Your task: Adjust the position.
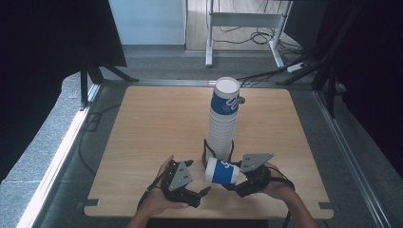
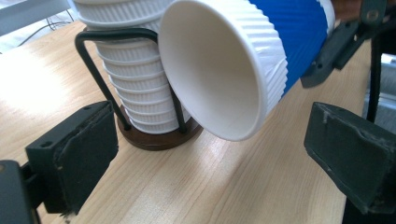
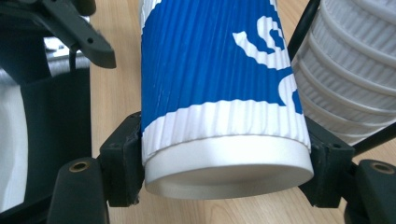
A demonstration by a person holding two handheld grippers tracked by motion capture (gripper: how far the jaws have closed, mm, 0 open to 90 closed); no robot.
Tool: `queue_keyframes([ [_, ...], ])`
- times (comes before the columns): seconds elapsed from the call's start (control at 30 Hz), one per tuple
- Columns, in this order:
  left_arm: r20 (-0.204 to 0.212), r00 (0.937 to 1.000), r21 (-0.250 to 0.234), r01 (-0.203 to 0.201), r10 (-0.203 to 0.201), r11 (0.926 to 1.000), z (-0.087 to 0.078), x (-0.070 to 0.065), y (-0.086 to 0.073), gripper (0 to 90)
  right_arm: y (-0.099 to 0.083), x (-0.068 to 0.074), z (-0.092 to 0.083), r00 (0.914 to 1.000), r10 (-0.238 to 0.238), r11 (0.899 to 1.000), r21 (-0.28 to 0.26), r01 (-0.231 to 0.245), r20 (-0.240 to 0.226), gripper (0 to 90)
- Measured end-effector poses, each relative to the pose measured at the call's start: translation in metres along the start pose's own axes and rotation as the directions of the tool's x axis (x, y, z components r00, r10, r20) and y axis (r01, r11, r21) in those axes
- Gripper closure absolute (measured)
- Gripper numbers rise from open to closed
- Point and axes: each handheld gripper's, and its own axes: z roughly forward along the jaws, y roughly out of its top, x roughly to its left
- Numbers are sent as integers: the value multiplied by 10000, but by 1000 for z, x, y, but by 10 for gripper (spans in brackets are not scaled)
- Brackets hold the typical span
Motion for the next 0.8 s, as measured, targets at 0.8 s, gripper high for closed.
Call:
queue_keyframes([
  [0.8, 302, 9979, -304, 582, -573, 9978, -3, 5, 0, 34, -28, 8, 7, 9895, 1368, 9303, -3373, -1442, -460, 288],
])
